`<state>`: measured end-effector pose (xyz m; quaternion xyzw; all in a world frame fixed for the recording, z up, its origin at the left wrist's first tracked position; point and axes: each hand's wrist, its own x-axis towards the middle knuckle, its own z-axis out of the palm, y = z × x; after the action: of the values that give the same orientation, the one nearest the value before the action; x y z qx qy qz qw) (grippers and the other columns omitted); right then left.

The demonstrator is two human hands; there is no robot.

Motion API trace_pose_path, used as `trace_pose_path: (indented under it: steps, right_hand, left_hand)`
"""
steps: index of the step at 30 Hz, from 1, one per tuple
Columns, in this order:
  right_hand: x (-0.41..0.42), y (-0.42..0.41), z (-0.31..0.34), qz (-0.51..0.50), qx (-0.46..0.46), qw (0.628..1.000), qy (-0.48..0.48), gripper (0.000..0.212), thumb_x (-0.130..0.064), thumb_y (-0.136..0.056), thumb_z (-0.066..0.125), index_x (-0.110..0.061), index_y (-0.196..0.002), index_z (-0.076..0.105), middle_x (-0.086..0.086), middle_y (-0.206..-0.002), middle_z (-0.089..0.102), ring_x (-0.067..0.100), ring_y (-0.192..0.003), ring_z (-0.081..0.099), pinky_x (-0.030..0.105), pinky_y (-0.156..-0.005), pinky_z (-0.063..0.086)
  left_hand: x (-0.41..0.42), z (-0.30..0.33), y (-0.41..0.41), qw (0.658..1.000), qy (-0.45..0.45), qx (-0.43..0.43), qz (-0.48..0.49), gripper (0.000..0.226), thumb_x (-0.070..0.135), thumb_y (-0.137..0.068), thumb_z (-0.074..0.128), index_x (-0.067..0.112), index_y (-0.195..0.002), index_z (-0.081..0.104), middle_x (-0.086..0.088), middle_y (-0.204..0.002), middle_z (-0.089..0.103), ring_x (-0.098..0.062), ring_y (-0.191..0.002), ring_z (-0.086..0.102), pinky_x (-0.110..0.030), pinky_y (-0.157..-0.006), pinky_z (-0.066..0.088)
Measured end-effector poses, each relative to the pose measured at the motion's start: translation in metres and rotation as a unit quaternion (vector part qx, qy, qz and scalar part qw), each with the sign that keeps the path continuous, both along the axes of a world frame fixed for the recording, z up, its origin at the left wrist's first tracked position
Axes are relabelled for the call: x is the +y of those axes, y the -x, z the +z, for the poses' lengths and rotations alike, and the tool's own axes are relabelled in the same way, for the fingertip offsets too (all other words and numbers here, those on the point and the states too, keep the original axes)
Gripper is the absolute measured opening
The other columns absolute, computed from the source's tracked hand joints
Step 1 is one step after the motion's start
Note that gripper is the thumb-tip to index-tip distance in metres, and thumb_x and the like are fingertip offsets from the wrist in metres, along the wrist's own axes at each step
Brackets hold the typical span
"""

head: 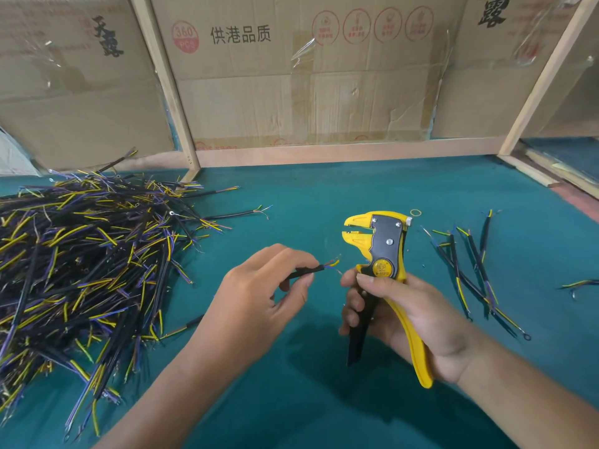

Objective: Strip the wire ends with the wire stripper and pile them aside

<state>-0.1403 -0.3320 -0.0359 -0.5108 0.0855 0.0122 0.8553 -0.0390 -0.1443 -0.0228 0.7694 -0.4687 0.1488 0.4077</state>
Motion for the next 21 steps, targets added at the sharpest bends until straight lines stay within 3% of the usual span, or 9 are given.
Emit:
trace_pose_path:
  steps: [2, 6, 10, 14, 21]
  right_hand:
    - [0.003, 0.000, 0.000, 0.000, 0.005, 1.000, -0.012, 0.022, -0.024, -0.082, 0.071, -0.006, -0.092, 0.074, 0.012, -0.074, 0.054, 0.029, -0.067, 0.057, 0.044, -0.071, 0.056]
    - [0.008, 0.000, -0.003, 0.000, 0.026, 0.999, -0.026, 0.021, -0.026, -0.081, 0.073, -0.005, -0.087, 0.073, 0.013, -0.073, 0.054, 0.029, -0.066, 0.056, 0.044, -0.070, 0.056]
    - [0.010, 0.000, -0.005, 0.004, 0.015, 0.999, -0.049, 0.015, -0.020, -0.083, 0.073, -0.007, -0.087, 0.067, 0.013, -0.073, 0.052, 0.029, -0.065, 0.055, 0.046, -0.072, 0.056]
    - [0.008, 0.001, -0.005, 0.005, 0.003, 0.999, -0.037, 0.009, -0.018, -0.086, 0.070, -0.010, -0.086, 0.068, 0.012, -0.072, 0.052, 0.028, -0.066, 0.056, 0.046, -0.073, 0.056]
    - [0.000, -0.001, -0.005, -0.030, 0.006, 0.999, 0.010, 0.017, -0.014, -0.093, 0.066, -0.013, -0.076, 0.065, 0.012, -0.072, 0.051, 0.028, -0.067, 0.055, 0.046, -0.073, 0.056]
  left_hand:
    - [-0.002, -0.001, 0.002, 1.000, -0.003, 0.005, -0.005, 0.008, 0.018, -0.092, 0.064, 0.022, -0.098, 0.068, 0.016, -0.088, 0.057, -0.005, -0.073, 0.054, -0.021, -0.063, 0.045]
    - [-0.005, -0.003, 0.007, 0.999, -0.030, -0.006, -0.019, 0.008, 0.019, -0.094, 0.062, 0.024, -0.099, 0.066, 0.017, -0.088, 0.056, -0.003, -0.073, 0.051, -0.012, -0.068, 0.039]
    - [-0.007, -0.005, 0.008, 0.999, -0.040, -0.015, -0.030, 0.009, 0.018, -0.094, 0.062, 0.022, -0.100, 0.066, 0.014, -0.089, 0.058, -0.006, -0.075, 0.052, -0.017, -0.067, 0.042]
    - [-0.006, -0.004, 0.008, 0.998, -0.040, -0.025, -0.044, 0.008, 0.019, -0.096, 0.060, 0.019, -0.101, 0.067, 0.011, -0.091, 0.062, -0.013, -0.079, 0.058, -0.034, -0.069, 0.051]
    - [-0.003, 0.001, 0.002, 0.996, -0.051, -0.058, -0.038, 0.010, 0.012, -0.093, 0.063, 0.013, -0.098, 0.071, 0.008, -0.089, 0.063, -0.011, -0.076, 0.056, -0.033, -0.068, 0.050]
